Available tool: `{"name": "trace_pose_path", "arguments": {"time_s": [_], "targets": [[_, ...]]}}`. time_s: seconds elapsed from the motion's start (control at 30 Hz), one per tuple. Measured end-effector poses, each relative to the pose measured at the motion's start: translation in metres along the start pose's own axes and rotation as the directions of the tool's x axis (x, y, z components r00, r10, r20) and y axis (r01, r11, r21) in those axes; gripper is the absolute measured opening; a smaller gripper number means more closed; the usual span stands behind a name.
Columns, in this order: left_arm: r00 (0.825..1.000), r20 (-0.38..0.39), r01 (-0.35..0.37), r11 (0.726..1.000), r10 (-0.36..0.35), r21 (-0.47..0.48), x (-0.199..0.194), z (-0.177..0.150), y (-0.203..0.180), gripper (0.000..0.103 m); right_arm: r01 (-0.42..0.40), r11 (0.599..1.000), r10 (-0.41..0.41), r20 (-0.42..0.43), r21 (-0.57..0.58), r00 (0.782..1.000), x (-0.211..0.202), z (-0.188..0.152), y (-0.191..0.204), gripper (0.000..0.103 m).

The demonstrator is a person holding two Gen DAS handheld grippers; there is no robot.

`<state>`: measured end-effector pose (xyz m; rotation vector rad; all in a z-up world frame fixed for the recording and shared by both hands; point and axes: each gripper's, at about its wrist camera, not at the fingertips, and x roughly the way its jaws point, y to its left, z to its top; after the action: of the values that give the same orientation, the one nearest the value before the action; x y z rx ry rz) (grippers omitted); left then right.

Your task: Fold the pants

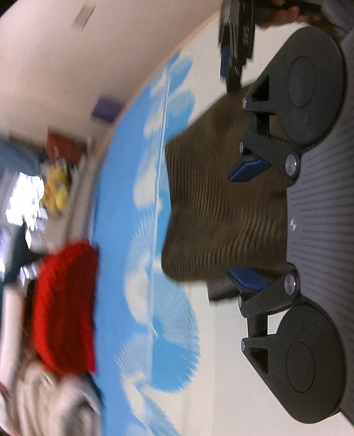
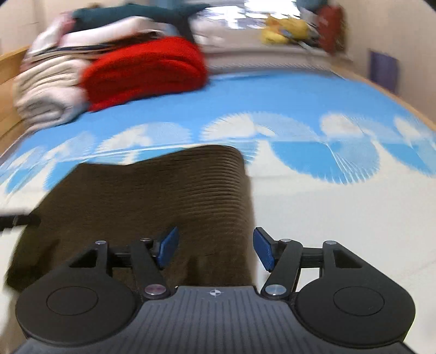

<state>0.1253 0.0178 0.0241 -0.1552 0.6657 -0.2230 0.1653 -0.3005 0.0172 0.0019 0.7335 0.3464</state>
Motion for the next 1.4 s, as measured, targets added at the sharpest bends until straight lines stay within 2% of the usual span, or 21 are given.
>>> {"name": "trace_pose_path", "arguments": {"time_s": [0.03,0.1,0.17,0.23,0.27,0.37,0.43,0.53,0.57,0.63,0.67,0.73,0.77,0.8,0.87,0.97,1.07,1.1,1.2,1.33,1.4], "targets": [[0.999,-0.017,0.028,0.998,-0.027,0.052,0.000,-0.008,-0.008,0.074,-0.045,0.999,0.044,-0.017,-0.030,0.999,-0.004,-0.007,0.007,0.055],[0.995,-0.095,0.018,0.988,-0.003,0.155,0.013,-0.026,-0.022,0.074,-0.097,0.987,0.087,-0.084,-0.125,0.993,0.002,-0.023,0.029,0.055],[0.992,-0.112,-0.029,0.962,0.061,0.272,0.025,-0.049,-0.033,0.076,-0.079,0.958,0.041,-0.142,-0.275,0.989,0.019,-0.049,0.056,0.052],[0.994,-0.059,-0.061,0.921,0.091,0.384,0.023,-0.065,-0.044,0.077,-0.034,0.920,0.001,-0.083,-0.390,0.997,0.018,-0.064,0.071,0.052],[0.994,-0.056,-0.061,0.923,0.089,0.381,0.022,-0.067,-0.042,0.077,-0.033,0.912,-0.001,-0.083,-0.409,0.997,0.017,-0.064,0.073,0.052],[0.996,-0.069,-0.026,0.950,0.050,0.311,0.018,-0.056,-0.032,0.077,-0.070,0.944,0.034,-0.117,-0.322,0.992,0.013,-0.050,0.060,0.052],[0.998,-0.055,0.002,0.969,0.012,0.247,0.014,-0.044,-0.024,0.082,-0.036,0.961,0.019,-0.065,-0.274,0.998,0.006,-0.035,0.051,0.052],[1.000,0.006,-0.022,0.983,0.021,0.183,0.019,-0.023,-0.020,0.087,0.023,0.973,-0.027,-0.017,-0.228,0.999,0.012,-0.017,0.041,0.054],[1.000,-0.015,-0.023,0.984,0.026,0.175,0.027,-0.017,-0.018,0.088,0.041,0.975,-0.050,-0.039,-0.217,0.998,0.020,-0.014,0.040,0.054],[0.994,-0.106,-0.018,0.984,0.038,0.180,0.049,-0.017,-0.016,0.089,0.073,0.972,-0.115,-0.181,-0.225,0.977,0.050,-0.018,0.039,0.055],[0.993,-0.105,-0.035,0.976,0.059,0.217,0.052,-0.021,-0.019,0.089,0.091,0.962,-0.142,-0.185,-0.258,0.972,0.059,-0.022,0.044,0.058],[0.995,-0.083,-0.036,0.960,0.062,0.278,0.051,-0.019,-0.028,0.089,0.109,0.941,-0.166,-0.159,-0.320,0.973,0.058,-0.018,0.054,0.058],[0.996,-0.079,-0.015,0.965,0.037,0.262,0.049,-0.014,-0.027,0.089,0.096,0.950,-0.145,-0.148,-0.297,0.978,0.055,-0.011,0.054,0.059],[0.997,-0.071,0.002,0.974,0.014,0.225,0.049,-0.008,-0.024,0.090,0.075,0.965,-0.110,-0.127,-0.251,0.986,0.051,-0.003,0.050,0.061],[0.997,-0.066,-0.027,0.991,0.036,0.128,0.057,0.004,-0.010,0.095,0.065,0.983,-0.079,-0.073,-0.171,0.994,0.050,0.012,0.044,0.070],[0.995,-0.081,-0.048,0.998,0.050,0.029,0.075,0.012,0.007,0.095,0.133,0.987,-0.136,-0.029,-0.090,0.990,0.067,0.029,0.034,0.082],[0.994,-0.069,-0.081,0.991,0.088,0.106,0.082,0.008,0.001,0.100,0.206,0.977,-0.213,-0.174,-0.059,0.961,0.105,0.027,0.022,0.083],[0.994,-0.064,-0.083,0.985,0.093,0.148,0.081,0.004,-0.005,0.102,0.209,0.976,-0.218,-0.188,-0.066,0.958,0.112,0.024,0.021,0.085],[0.993,-0.054,-0.095,0.974,0.108,0.205,0.075,0.001,-0.013,0.102,0.214,0.971,-0.229,-0.157,-0.109,0.961,0.106,0.022,0.027,0.087],[0.999,-0.043,-0.024,0.992,0.030,0.122,0.046,0.005,-0.017,0.102,0.181,0.980,-0.191,-0.145,-0.079,0.971,0.086,0.020,0.018,0.088],[0.999,-0.024,-0.038,0.993,0.041,0.112,0.032,0.001,-0.020,0.103,0.187,0.979,-0.196,-0.106,-0.083,0.975,0.073,0.018,0.019,0.091]]}}
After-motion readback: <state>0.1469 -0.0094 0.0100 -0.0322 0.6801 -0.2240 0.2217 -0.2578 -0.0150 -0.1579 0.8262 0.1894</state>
